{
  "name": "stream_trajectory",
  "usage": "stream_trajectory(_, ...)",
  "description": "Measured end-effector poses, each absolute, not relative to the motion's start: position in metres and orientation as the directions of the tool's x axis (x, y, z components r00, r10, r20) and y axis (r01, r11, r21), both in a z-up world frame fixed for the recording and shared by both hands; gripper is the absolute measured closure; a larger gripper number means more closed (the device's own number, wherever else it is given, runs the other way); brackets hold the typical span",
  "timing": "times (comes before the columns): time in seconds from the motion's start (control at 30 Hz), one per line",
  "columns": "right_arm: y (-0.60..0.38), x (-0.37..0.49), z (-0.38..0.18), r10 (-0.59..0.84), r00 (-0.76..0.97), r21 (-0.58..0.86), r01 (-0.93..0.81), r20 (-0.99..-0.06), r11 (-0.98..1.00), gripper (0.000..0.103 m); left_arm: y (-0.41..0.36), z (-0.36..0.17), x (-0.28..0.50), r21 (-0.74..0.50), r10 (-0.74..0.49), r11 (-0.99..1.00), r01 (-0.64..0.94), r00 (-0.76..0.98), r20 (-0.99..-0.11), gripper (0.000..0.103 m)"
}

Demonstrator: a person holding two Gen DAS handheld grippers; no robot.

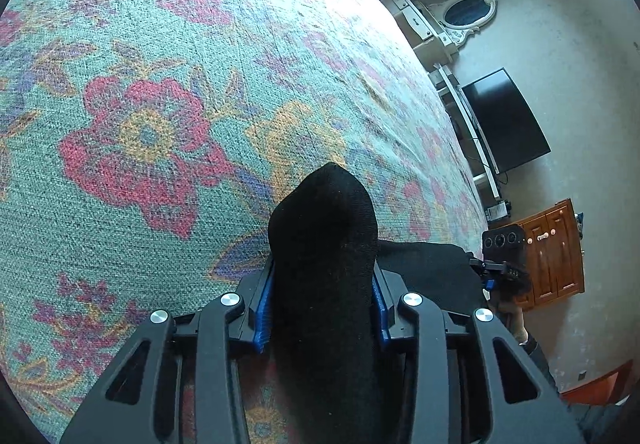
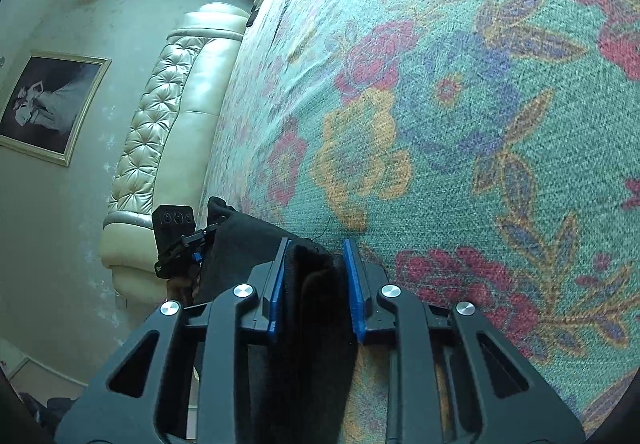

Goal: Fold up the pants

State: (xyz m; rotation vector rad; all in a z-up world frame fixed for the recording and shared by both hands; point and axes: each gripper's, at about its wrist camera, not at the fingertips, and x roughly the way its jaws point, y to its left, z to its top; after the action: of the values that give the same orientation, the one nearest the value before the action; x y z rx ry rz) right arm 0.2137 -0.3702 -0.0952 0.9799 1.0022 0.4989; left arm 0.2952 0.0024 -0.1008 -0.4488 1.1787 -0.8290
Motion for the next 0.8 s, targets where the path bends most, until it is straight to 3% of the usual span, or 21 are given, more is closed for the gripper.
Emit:
stream_trajectory(0.7, -0.406, 0.196, -0.096, 0.711, 0.523, 0.868, 0.127, -0.470, 0.480, 0.079, -0.002, -0.094, 0.290, -0.660, -0.745, 0.658, 0.361, 0.186, -0.641, 0.058)
stream_trajectory(0.8, -0.416, 0.186, -0.097, 0.710, 0.535, 0.877, 0.145, -0.459, 0.458, 0.078, -0.005, -0.090, 0.287, -0.650, -0.739, 0.664, 0.369, 0.193, -0.645, 0.051)
